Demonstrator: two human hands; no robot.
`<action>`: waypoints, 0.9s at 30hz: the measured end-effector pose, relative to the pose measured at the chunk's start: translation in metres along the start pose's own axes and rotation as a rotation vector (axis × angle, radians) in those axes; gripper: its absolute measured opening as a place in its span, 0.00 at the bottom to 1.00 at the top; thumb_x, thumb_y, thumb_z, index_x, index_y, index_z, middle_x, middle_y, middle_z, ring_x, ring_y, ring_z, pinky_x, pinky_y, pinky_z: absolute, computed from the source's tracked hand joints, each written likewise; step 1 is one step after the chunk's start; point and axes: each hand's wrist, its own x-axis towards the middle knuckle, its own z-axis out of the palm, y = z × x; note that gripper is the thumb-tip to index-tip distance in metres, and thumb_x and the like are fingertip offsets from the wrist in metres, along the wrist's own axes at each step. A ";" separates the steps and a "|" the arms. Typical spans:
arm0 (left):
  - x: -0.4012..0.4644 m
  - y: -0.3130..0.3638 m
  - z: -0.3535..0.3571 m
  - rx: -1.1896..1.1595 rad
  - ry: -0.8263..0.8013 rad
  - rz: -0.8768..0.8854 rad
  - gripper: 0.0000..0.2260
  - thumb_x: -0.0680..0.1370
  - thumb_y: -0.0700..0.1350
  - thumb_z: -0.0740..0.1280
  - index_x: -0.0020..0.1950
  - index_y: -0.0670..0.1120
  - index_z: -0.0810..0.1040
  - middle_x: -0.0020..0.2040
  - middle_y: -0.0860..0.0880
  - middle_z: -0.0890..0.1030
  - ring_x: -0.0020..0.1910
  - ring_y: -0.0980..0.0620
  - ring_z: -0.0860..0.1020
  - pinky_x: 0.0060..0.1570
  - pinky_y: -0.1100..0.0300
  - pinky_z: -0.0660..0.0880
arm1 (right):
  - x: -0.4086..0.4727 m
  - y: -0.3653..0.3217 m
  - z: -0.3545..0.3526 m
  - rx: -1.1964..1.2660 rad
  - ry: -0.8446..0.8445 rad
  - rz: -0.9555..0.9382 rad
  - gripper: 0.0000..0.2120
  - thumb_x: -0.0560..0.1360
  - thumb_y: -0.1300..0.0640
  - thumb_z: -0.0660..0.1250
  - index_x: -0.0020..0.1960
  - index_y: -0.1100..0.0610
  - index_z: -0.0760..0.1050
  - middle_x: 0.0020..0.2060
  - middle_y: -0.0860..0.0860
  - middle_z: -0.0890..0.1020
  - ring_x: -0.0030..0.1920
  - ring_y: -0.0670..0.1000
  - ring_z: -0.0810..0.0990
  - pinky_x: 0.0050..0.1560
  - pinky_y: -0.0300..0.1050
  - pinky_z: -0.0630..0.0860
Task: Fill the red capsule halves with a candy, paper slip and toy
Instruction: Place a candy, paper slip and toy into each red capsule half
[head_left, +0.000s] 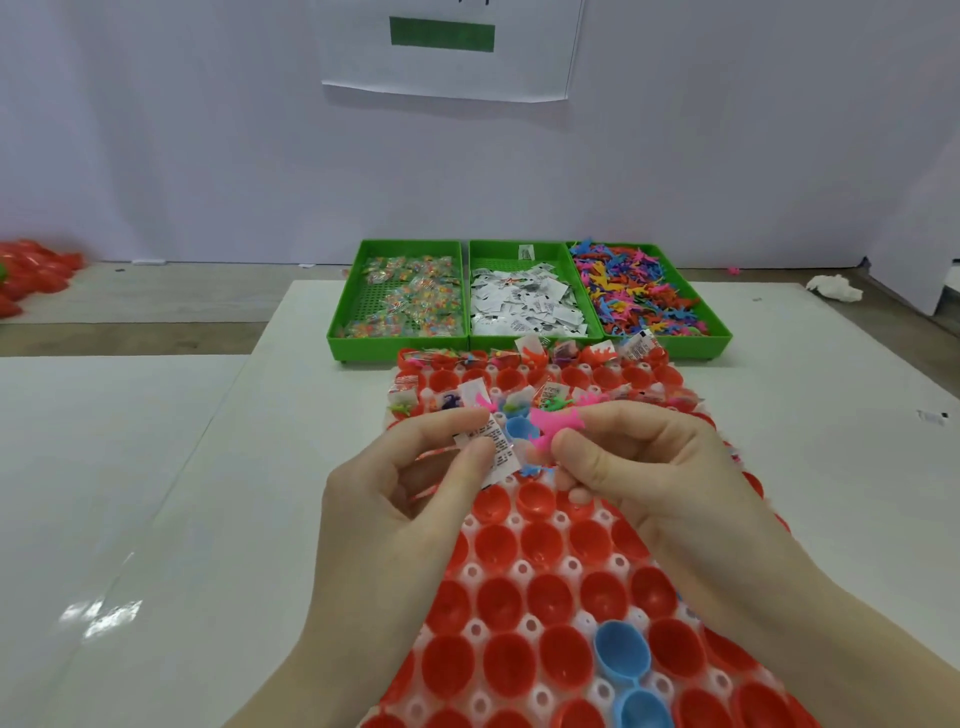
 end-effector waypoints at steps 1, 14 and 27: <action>-0.001 0.001 0.000 -0.005 0.012 0.010 0.05 0.64 0.45 0.69 0.36 0.55 0.83 0.38 0.59 0.84 0.37 0.61 0.82 0.36 0.74 0.74 | -0.002 0.000 0.002 0.008 0.000 0.010 0.12 0.57 0.51 0.71 0.38 0.53 0.84 0.31 0.52 0.84 0.29 0.43 0.79 0.31 0.32 0.74; -0.015 -0.001 -0.006 -0.296 0.029 -0.029 0.12 0.63 0.43 0.75 0.41 0.59 0.85 0.46 0.53 0.85 0.49 0.57 0.82 0.43 0.71 0.76 | -0.003 0.006 0.039 0.067 0.072 0.016 0.10 0.60 0.57 0.71 0.40 0.57 0.83 0.27 0.52 0.82 0.27 0.44 0.79 0.29 0.32 0.74; 0.003 -0.013 -0.050 0.464 -0.005 0.251 0.11 0.72 0.52 0.65 0.53 0.62 0.76 0.56 0.68 0.76 0.62 0.71 0.68 0.58 0.79 0.63 | 0.026 0.016 0.029 -0.098 -0.009 0.055 0.06 0.66 0.65 0.72 0.40 0.57 0.78 0.30 0.52 0.83 0.31 0.46 0.82 0.33 0.35 0.77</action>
